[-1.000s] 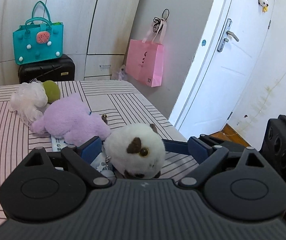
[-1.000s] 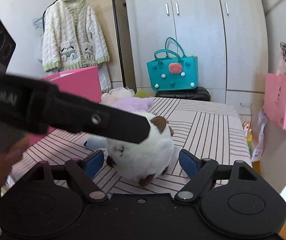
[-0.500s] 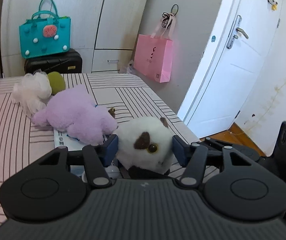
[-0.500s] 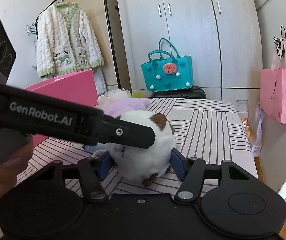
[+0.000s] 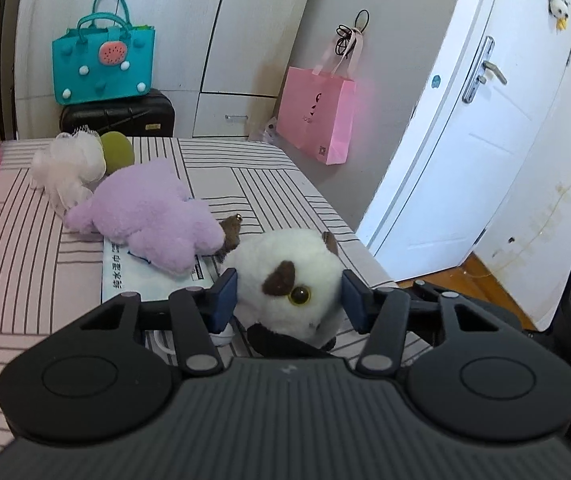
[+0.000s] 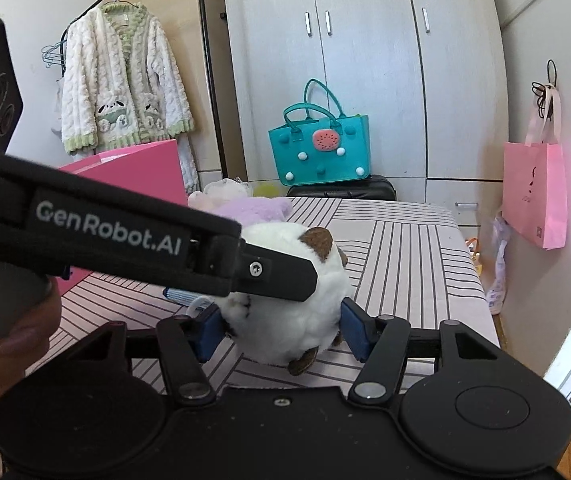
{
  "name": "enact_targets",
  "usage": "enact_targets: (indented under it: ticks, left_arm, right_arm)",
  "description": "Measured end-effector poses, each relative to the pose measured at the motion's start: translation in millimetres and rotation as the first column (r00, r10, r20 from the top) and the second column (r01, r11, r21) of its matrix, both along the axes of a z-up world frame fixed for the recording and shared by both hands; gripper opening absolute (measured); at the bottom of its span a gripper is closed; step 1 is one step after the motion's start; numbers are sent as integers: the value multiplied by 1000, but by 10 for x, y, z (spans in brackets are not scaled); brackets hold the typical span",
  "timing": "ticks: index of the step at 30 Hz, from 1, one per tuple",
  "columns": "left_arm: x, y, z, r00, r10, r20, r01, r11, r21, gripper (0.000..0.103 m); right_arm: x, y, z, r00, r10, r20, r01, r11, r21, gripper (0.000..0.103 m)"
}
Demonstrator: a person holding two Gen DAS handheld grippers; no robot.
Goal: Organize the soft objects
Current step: 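Lift the plush cat with both grippers and carry it over the pink box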
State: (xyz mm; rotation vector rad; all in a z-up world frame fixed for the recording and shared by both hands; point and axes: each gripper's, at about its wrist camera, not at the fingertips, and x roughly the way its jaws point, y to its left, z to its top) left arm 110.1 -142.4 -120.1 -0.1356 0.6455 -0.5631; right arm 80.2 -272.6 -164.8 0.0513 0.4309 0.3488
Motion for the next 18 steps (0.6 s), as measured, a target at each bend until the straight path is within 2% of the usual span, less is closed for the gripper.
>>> enact_targets:
  ticks: [11, 18]
  left_arm:
    - [-188, 112, 143, 999, -39, -10, 38, 999, -18, 54]
    - [-349, 154, 276, 999, -39, -13, 40, 999, 35, 54]
  right_arm:
    - [-243, 87, 180, 1000, 6, 14, -5, 999, -53, 65]
    - [-348, 207, 332, 999, 38, -20, -40, 995, -87, 65]
